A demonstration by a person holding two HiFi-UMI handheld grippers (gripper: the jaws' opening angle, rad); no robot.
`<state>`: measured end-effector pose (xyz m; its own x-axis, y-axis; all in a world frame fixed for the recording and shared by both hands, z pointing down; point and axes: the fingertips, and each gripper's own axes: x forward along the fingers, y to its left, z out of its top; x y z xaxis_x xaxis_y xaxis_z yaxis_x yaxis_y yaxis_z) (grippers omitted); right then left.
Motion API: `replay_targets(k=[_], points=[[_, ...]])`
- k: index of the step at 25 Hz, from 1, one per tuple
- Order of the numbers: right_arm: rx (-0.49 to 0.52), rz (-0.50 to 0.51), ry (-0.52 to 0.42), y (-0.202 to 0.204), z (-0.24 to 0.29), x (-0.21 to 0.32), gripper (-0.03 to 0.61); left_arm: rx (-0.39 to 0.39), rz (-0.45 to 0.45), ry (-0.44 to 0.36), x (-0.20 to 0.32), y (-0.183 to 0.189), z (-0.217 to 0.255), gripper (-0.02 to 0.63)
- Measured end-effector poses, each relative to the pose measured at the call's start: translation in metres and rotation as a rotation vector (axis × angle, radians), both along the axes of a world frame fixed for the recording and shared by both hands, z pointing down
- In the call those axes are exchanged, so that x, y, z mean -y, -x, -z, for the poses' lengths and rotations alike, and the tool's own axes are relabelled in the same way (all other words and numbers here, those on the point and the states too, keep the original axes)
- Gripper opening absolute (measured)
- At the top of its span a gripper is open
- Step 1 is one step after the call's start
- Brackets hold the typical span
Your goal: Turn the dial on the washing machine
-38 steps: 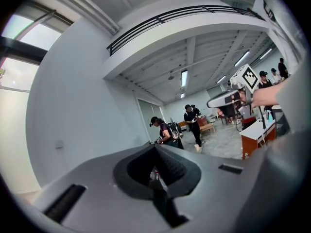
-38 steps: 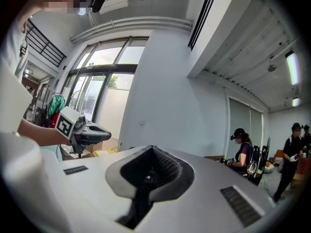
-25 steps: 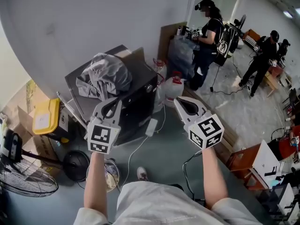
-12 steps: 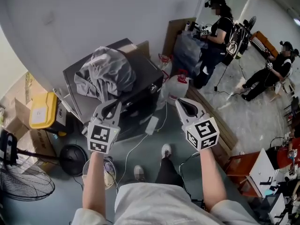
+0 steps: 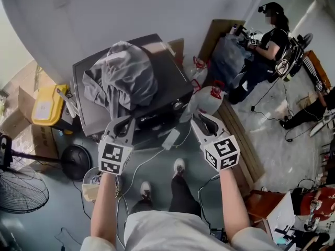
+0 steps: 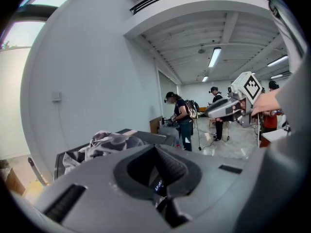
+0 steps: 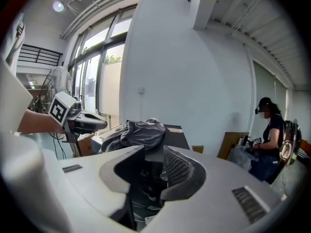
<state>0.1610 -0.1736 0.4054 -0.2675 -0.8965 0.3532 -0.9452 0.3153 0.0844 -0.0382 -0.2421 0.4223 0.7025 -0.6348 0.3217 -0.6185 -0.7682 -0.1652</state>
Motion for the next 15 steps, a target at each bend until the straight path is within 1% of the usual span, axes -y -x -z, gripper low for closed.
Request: replay_targets(k=[3,7,12,15], points=[[0.011,0.038,0.027,-0.006,-0.027,0.027,0.143,0.028,0.035,0.014,0.015,-0.003,-0.017,0.008],[0.018,0.069,0.078,-0.016,-0.069,0.054,0.184,0.046,0.092,0.057,0.020,-0.009,-0.043,0.008],[0.029,0.080,0.142,-0.027,-0.113,0.079,0.209,0.084,0.105,0.099,0.021,-0.026,-0.075,0.008],[0.047,0.088,0.187,-0.026,-0.139,0.091,0.227,0.091,0.128,0.127,0.024,-0.031,-0.089,0.008]])
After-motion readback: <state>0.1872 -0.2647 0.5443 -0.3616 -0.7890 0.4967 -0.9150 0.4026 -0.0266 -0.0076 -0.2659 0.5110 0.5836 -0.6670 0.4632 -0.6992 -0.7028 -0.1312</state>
